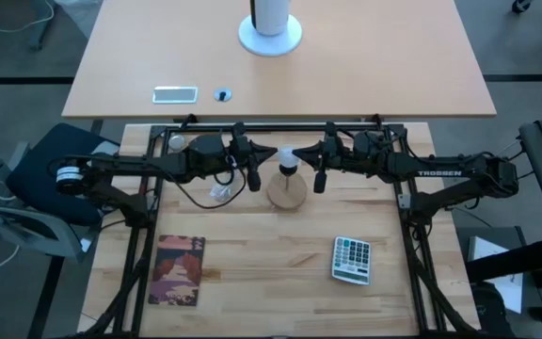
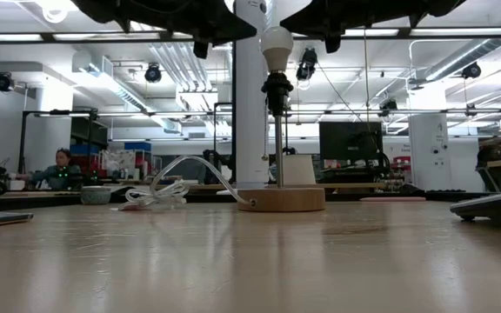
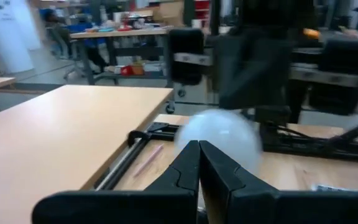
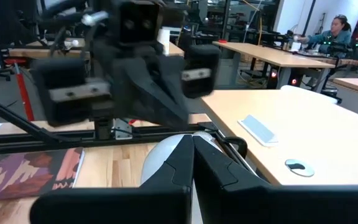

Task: Screw lightbulb
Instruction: Insert the lightbulb into the lamp

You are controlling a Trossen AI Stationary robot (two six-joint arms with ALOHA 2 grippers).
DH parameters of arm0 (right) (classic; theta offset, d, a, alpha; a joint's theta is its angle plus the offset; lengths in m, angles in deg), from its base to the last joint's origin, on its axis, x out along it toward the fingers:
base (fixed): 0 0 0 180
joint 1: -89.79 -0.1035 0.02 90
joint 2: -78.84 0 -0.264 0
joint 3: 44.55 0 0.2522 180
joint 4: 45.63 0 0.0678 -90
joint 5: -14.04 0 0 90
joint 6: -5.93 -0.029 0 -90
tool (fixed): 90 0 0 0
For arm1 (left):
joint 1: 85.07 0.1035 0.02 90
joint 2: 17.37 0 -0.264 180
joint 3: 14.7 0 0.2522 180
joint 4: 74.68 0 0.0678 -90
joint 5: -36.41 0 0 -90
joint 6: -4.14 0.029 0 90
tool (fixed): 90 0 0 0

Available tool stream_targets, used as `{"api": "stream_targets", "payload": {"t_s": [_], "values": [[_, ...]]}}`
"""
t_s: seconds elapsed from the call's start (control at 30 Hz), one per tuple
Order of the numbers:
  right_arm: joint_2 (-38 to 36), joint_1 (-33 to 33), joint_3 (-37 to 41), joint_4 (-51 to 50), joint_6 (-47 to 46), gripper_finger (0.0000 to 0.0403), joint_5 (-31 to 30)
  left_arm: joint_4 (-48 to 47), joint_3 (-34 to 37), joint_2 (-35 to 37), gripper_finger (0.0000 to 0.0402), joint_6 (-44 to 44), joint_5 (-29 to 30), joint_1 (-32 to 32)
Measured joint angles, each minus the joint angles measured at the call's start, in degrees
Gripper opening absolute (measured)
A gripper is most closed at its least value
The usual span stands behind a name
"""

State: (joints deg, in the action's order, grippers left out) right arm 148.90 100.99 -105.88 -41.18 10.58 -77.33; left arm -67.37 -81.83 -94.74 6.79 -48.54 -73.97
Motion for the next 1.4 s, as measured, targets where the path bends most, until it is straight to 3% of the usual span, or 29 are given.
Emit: {"api": "stream_targets", "payload": {"t_s": [0.13,0.3,0.77,1.4], "values": [[0.0,0.0,0.0,0.1,0.9,0.0,-0.1,-4.6,0.0,1.6,0.0,2.8,-1.8,-1.5],[-0.1,0.0,0.0,0.4,1.3,0.0,-0.2,-2.4,0.0,0.7,0.0,7.4,-2.1,-3.5],[-0.7,0.0,0.0,0.7,1.5,0.0,-0.8,0.8,0.0,-1.5,0.0,8.0,2.0,-3.4],[-2.4,-0.2,0.1,0.1,2.1,0.0,-1.8,0.7,0.0,-1.5,0.0,8.0,2.1,-3.4]]}}
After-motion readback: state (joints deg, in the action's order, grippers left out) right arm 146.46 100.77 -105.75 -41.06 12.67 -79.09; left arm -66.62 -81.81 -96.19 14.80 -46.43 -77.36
